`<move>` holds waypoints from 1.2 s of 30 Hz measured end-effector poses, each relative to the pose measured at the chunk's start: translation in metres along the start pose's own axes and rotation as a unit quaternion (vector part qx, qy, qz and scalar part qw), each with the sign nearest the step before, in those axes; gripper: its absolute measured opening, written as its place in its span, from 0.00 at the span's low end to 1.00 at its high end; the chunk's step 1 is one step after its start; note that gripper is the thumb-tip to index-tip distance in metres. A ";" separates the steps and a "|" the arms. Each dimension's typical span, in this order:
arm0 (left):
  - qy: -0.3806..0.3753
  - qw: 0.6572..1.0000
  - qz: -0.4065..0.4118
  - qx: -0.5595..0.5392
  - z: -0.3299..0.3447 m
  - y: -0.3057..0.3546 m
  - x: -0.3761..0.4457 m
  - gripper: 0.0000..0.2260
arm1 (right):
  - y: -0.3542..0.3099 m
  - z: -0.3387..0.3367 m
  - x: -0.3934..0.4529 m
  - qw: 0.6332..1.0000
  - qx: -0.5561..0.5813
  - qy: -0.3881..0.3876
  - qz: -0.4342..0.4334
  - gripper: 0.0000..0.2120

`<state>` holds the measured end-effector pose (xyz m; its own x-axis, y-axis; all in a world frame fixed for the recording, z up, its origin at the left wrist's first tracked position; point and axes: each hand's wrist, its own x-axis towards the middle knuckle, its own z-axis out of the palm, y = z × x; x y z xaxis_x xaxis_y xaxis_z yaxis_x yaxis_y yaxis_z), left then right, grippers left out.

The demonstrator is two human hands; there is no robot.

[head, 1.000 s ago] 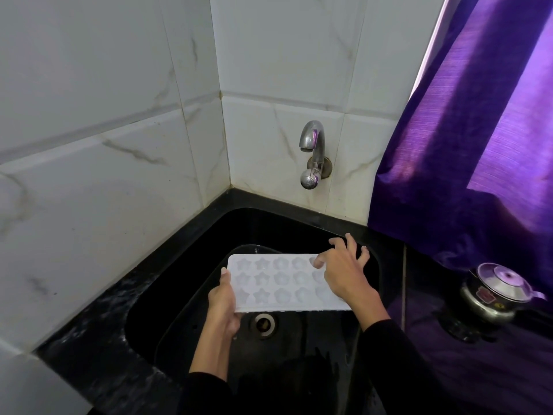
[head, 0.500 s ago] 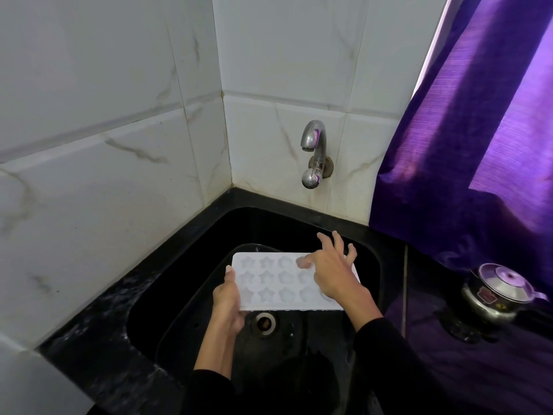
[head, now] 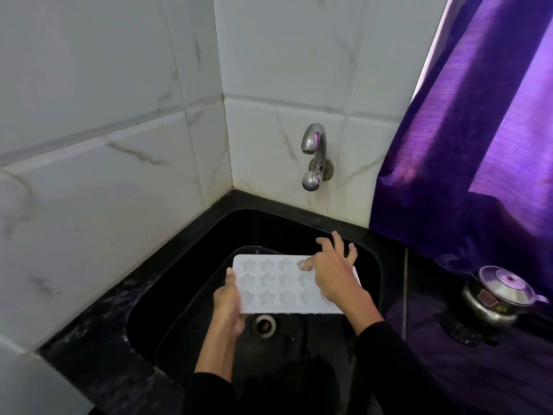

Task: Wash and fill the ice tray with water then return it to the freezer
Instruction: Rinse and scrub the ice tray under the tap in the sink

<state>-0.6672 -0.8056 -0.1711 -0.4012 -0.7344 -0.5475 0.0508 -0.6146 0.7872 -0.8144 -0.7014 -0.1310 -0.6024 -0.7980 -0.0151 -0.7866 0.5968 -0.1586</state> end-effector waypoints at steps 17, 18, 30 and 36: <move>0.000 1.000 0.002 0.030 0.005 0.001 -0.003 0.19 | -0.008 -0.005 0.005 0.997 0.071 0.037 -0.005 0.24; 0.001 1.000 0.002 0.030 0.006 0.000 -0.003 0.19 | -0.011 -0.005 0.006 0.997 0.072 0.031 -0.013 0.25; 0.014 0.999 0.013 0.041 0.011 0.000 -0.007 0.19 | -0.021 -0.004 0.005 0.999 -0.003 -0.009 -0.039 0.24; 0.014 0.999 0.015 0.038 0.011 0.000 -0.007 0.18 | -0.025 -0.002 0.005 0.999 -0.001 -0.011 -0.047 0.23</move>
<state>-0.6741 -0.7974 -0.1641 -0.3746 -0.7611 -0.5295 -0.0075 -0.5686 0.8226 -0.7979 -0.7198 -0.1250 -0.5234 -0.8518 -0.0211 -0.8395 0.5197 -0.1582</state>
